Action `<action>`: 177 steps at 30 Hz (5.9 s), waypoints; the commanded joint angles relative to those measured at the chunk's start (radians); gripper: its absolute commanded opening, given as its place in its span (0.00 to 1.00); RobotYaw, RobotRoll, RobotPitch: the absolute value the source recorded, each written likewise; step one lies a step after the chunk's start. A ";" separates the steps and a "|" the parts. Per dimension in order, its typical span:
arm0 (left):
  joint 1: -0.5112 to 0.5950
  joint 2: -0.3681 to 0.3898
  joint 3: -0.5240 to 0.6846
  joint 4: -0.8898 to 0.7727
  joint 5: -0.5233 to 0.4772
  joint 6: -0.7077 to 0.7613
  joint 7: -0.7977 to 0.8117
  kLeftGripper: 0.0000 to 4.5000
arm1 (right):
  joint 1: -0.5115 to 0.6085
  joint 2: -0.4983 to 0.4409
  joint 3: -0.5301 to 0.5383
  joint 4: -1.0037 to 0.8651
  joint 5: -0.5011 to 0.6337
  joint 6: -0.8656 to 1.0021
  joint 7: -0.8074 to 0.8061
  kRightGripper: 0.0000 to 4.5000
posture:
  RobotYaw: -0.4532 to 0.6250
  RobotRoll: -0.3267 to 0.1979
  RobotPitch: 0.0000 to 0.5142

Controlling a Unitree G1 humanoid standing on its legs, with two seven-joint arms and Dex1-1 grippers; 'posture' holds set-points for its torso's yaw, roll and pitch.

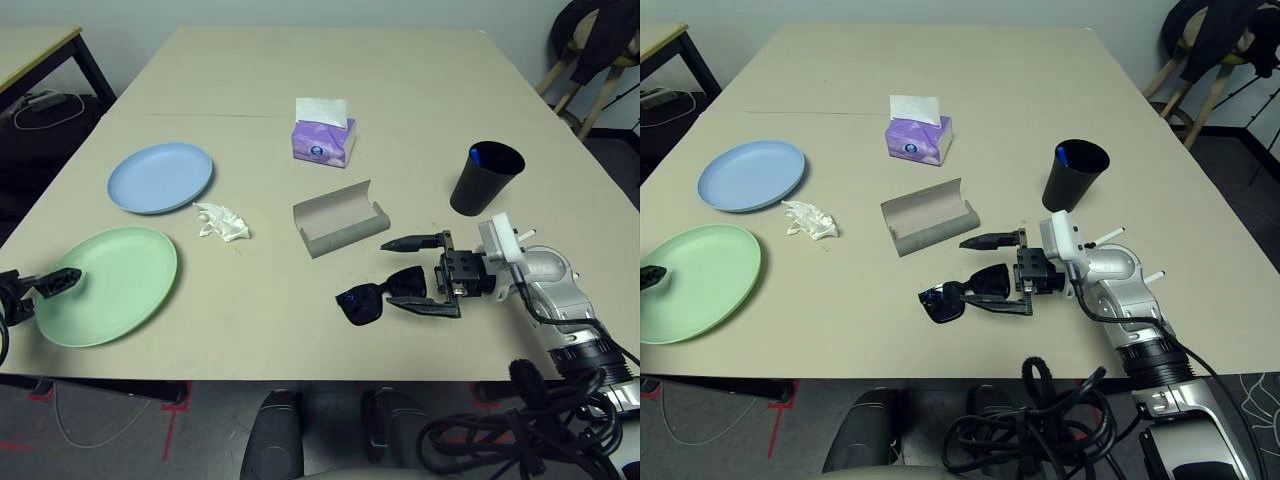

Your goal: Organize and tidy the items on the table.

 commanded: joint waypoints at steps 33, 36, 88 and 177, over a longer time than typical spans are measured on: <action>0.019 -0.262 0.402 -0.405 -0.160 0.279 0.306 0.01 | 0.021 0.033 0.014 -0.022 -0.015 0.008 -0.039 1.00 | 0.59 0.62 0.15; -0.029 -0.290 0.415 -0.439 -0.167 0.300 0.364 0.01 | 0.018 0.032 0.011 -0.027 -0.012 0.016 -0.044 1.00 | 0.59 0.62 0.15; -0.719 -0.441 -0.013 0.338 0.047 -0.437 0.616 1.00 | 0.000 0.143 -0.045 -0.148 -0.022 0.193 -0.476 1.00 | 0.56 0.62 0.16; -0.480 -0.483 -0.275 -0.090 0.016 -0.544 -0.234 0.99 | -0.009 0.155 -0.010 -0.210 -0.049 0.334 -0.582 1.00 | 0.55 0.62 0.19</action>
